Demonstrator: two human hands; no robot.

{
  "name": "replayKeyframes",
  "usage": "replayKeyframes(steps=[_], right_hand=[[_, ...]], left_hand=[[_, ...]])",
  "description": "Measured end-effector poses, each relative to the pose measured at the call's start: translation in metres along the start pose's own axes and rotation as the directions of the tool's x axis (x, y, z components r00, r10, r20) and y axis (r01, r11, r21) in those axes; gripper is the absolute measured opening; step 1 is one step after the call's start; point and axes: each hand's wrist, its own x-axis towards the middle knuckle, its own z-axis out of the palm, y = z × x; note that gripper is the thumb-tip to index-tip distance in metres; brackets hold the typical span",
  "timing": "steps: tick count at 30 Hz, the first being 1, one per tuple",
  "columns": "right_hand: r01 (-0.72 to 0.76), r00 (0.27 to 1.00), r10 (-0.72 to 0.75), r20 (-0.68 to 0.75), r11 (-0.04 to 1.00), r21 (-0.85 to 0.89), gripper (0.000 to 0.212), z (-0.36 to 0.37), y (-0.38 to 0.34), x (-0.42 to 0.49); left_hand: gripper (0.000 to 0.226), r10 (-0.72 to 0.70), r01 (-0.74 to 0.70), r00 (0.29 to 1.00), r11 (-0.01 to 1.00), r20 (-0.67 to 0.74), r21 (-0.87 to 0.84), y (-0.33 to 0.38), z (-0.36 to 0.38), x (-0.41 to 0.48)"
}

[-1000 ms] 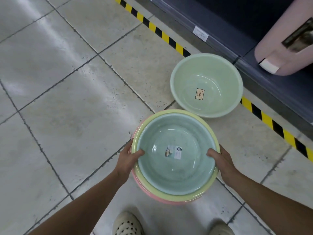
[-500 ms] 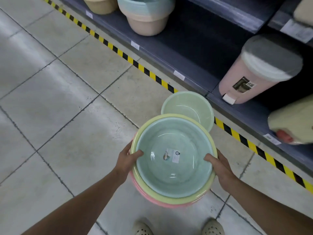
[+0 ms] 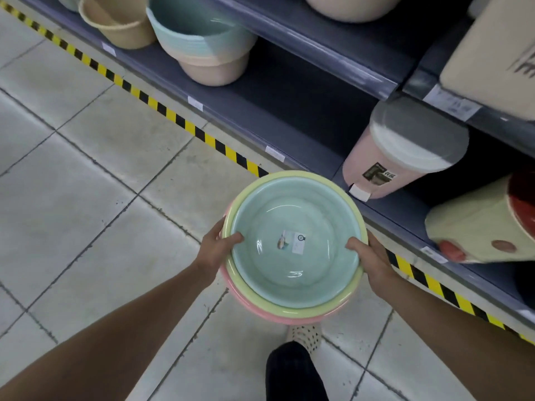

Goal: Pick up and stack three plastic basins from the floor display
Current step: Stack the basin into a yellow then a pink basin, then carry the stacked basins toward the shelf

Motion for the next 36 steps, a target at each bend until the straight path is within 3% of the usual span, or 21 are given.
replayKeyframes(steps=[9, 17, 24, 28, 33, 36], right_hand=[[-0.039, 0.998, 0.042, -0.047, 0.998, 0.046, 0.039, 0.015, 0.012, 0.111], [0.003, 0.996, 0.01, -0.088, 0.989, 0.151, 0.057, 0.039, 0.055, 0.188], [0.032, 0.996, -0.015, -0.09, 0.98, 0.195, 0.049, 0.058, 0.076, 0.225], [0.043, 0.993, -0.019, -0.117, 0.979, 0.2, 0.032, 0.064, 0.098, 0.245], [0.017, 0.994, 0.006, -0.106, 0.977, 0.214, 0.033, 0.07, 0.12, 0.265], [0.015, 0.996, 0.003, -0.086, 0.979, 0.205, 0.045, 0.071, 0.127, 0.274]], left_hand=[[0.065, -0.007, 0.007, 1.0, 1.0, 0.016, 0.003, -0.005, 0.03, 0.113], [0.061, 0.026, -0.031, 0.994, 0.999, 0.106, 0.039, -0.034, 0.038, 0.213], [0.062, 0.025, -0.035, 0.99, 0.997, 0.138, 0.07, -0.062, 0.038, 0.265], [0.061, 0.015, -0.023, 0.989, 0.998, 0.144, 0.058, -0.079, 0.039, 0.281], [0.06, -0.048, 0.043, 0.991, 0.998, 0.122, 0.038, -0.099, 0.04, 0.3], [0.062, -0.053, 0.05, 0.992, 0.998, 0.117, 0.029, -0.106, 0.04, 0.308]])
